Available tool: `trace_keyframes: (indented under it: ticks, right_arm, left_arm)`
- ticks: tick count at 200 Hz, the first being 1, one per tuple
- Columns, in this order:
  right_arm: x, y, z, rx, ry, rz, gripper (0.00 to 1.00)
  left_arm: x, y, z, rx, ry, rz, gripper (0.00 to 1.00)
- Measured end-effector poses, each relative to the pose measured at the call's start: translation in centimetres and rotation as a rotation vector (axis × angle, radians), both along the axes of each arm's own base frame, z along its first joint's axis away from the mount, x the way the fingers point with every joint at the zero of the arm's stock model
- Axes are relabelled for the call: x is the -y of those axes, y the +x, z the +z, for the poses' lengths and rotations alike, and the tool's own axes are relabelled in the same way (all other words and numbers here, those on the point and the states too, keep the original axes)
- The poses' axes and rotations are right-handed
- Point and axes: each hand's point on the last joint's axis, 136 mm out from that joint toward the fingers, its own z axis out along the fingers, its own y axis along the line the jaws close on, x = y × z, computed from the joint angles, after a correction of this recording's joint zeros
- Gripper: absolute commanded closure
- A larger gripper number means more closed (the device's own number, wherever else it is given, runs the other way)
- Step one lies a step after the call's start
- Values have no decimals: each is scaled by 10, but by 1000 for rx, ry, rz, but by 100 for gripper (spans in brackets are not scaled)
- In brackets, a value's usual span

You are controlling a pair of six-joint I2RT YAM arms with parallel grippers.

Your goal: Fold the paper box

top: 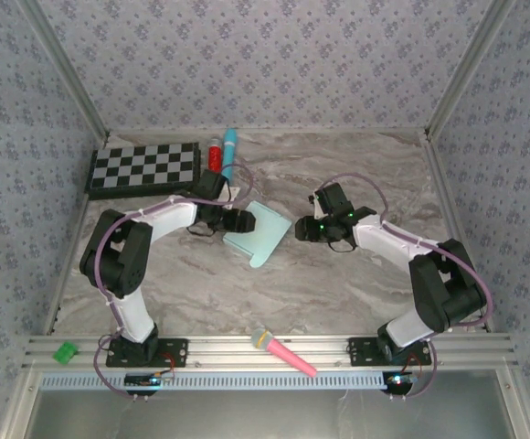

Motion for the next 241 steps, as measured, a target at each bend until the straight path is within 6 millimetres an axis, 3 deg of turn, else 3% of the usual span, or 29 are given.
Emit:
trace_keyframes:
  ticks: [81, 149, 241]
  right_arm:
    - [-21, 5, -3, -19, 104, 12, 48]
    - [-34, 7, -20, -79, 158, -1, 45]
    - [-43, 9, -25, -105, 293, -31, 43]
  left_arm:
    - [24, -21, 5, -28, -44, 1, 38]
    - [19, -19, 2, -25, -19, 28, 45]
    - [19, -18, 3, -27, -20, 38, 52]
